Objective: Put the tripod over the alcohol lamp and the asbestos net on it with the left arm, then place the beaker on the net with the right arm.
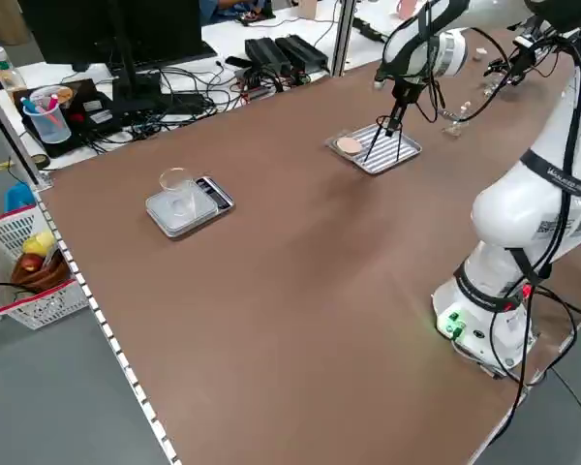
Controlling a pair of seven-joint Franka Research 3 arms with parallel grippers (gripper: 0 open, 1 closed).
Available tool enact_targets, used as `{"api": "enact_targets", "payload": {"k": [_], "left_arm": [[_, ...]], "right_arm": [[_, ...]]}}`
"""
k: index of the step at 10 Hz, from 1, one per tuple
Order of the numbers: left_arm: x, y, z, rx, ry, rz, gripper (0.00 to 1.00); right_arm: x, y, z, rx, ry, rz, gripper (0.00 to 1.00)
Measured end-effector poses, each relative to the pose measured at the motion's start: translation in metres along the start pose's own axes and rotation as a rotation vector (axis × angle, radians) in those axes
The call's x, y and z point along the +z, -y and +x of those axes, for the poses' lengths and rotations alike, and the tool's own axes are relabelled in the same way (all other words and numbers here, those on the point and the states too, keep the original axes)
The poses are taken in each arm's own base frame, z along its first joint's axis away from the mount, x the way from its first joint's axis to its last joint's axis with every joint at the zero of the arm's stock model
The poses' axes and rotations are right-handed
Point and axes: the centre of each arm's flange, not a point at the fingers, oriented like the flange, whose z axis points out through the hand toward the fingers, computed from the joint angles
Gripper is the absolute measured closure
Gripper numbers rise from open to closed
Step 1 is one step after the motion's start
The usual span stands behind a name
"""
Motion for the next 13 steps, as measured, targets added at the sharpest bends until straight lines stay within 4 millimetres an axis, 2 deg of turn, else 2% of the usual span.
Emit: {"api": "enact_targets", "payload": {"k": [9, 11, 13], "left_arm": [[0.000, 0.006, 0.008, 0.004, 0.006, 0.014, 0.90], [-0.009, 0.004, 0.010, -0.008, 0.030, 0.038, 0.91], [-0.040, -0.009, 0.019, 0.001, 0.106, 0.065, 0.91]], "right_arm": [[-0.001, 0.000, 0.000, -0.023, 0.000, -0.002, 0.00], [-0.001, 0.000, -0.001, -0.029, 0.000, -0.003, 0.00], [-0.001, 0.001, -0.002, -0.030, -0.001, -0.003, 0.00]]}}
